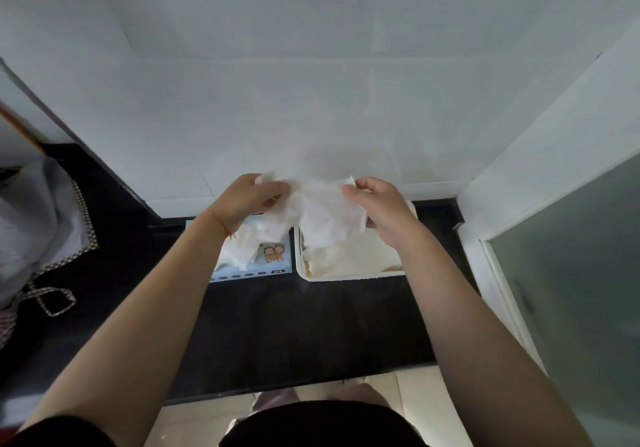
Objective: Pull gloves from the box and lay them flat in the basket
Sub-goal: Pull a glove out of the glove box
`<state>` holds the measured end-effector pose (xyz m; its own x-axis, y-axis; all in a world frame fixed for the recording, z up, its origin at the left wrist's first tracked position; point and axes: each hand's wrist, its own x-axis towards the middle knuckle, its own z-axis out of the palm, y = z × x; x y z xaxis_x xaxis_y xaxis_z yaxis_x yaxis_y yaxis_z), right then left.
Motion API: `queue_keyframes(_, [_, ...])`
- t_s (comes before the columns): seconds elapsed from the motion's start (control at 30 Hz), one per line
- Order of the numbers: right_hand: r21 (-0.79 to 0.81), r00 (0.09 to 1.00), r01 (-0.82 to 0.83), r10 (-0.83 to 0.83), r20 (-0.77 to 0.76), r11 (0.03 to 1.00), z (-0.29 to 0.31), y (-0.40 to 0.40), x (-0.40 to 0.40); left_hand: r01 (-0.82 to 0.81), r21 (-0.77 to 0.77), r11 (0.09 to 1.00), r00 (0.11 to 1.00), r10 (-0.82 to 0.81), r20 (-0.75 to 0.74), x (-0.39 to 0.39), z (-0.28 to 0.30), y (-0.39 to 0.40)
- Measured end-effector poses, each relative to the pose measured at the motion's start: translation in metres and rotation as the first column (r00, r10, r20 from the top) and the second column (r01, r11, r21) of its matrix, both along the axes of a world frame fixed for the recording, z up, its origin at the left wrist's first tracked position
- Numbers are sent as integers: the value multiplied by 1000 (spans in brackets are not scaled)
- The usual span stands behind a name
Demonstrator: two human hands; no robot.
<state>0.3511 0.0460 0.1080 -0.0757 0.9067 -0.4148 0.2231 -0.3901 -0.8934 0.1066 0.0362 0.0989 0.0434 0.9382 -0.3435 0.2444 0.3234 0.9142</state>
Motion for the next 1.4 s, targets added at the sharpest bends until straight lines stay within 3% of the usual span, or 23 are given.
queue_keyframes(0.1, [-91, 999, 46, -46, 6, 995, -23, -1, 8, 17, -75, 997, 991, -27, -134, 13, -15, 16])
queue_keyframes(0.2, [-110, 987, 53, -35, 158, 993, -51, -4, 20, 147, -109, 983, 930, -175, -324, 36, -41, 27])
queue_keyframes(0.47, [-98, 965, -76, 98, 244, 992, -112, 6, 53, 277, -164, 947, 780, -321, -538, 86, -101, 58])
queue_keyframes(0.63, [-100, 929, -98, 127, 348, 990, -121, 19, 75, 350, -190, 917, 788, -398, -469, 99, -108, 63])
queue_keyframes(0.67, [-106, 914, -105, 138, 382, 989, -122, 21, 79, 380, -181, 907, 743, -416, -525, 102, -110, 63])
queue_keyframes(0.77, [-122, 829, -197, 232, 510, 973, -128, 29, 89, 481, -233, 845, 487, -479, -730, 113, -114, 61])
queue_keyframes(0.8, [-137, 794, -235, 272, 544, 962, -130, 30, 90, 485, -263, 834, 453, -497, -740, 115, -117, 60])
queue_keyframes(0.9, [-172, 728, -314, 353, 588, 934, -132, 33, 90, 413, -296, 861, 544, -494, -678, 117, -123, 60])
queue_keyframes(1.03, [-167, 722, -339, 370, 585, 926, -131, 35, 88, 354, -256, 900, 692, -436, -576, 121, -119, 57])
queue_keyframes(1.17, [-145, 733, -342, 359, 578, 929, -126, 35, 91, 241, -248, 938, 717, -344, -606, 121, -123, 57])
queue_keyframes(1.27, [-133, 748, -344, 357, 559, 930, -123, 35, 93, 39, -151, 988, 949, -84, -305, 119, -124, 44])
queue_keyframes(1.33, [-121, 762, -344, 352, 544, 931, -121, 35, 94, -59, -106, 993, 990, 45, -133, 118, -119, 33])
queue_keyframes(1.4, [-107, 771, -335, 338, 539, 936, -119, 34, 96, -75, -118, 990, 996, 68, -61, 122, -119, 26])
